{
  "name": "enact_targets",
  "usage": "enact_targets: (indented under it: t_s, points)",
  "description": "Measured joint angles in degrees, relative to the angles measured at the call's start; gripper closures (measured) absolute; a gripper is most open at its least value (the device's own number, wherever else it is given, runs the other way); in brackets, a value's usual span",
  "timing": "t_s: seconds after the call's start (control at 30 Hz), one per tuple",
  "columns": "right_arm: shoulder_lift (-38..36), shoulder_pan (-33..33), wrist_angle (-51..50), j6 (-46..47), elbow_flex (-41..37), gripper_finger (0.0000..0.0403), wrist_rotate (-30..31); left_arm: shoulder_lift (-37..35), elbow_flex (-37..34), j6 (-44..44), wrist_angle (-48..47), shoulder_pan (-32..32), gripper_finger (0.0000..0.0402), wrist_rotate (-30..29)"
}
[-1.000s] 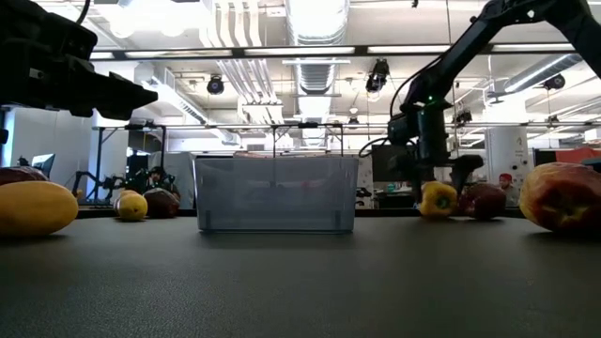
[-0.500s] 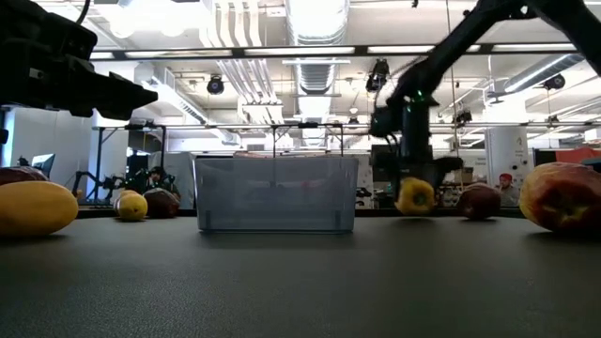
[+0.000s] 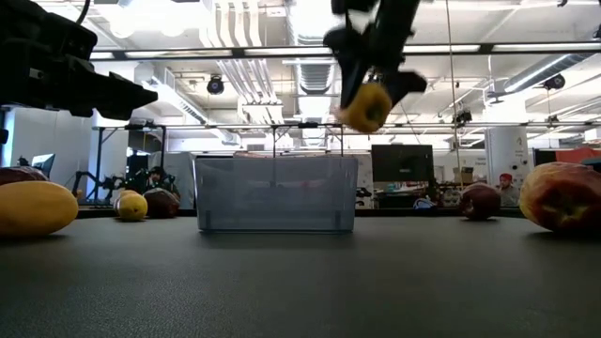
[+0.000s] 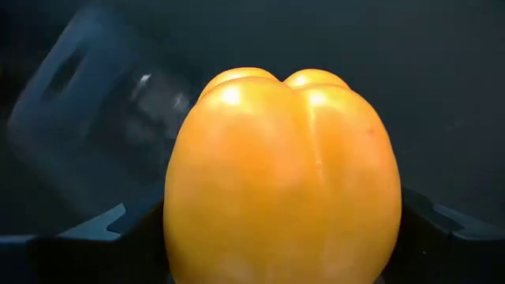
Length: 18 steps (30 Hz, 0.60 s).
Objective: Sort produce into baskets
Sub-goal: Put the yellow bell pepper into the bottom black bin
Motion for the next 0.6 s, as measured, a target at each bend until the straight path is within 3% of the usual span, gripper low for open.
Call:
enact_targets:
  t_s: [0.23, 0.6]
  points:
    - [0.22, 24.89, -2.11, 12.54, -0.11, 0.0083, 4.96, 0.01, 0.00, 0.00, 0.01, 0.00, 0.0255, 0.00]
    - [0.49, 49.85, -9.51, 46.56, -0.09, 0.0081, 2.05, 0.02, 0.00, 0.00, 0.00, 0.00, 0.0255, 0.00]
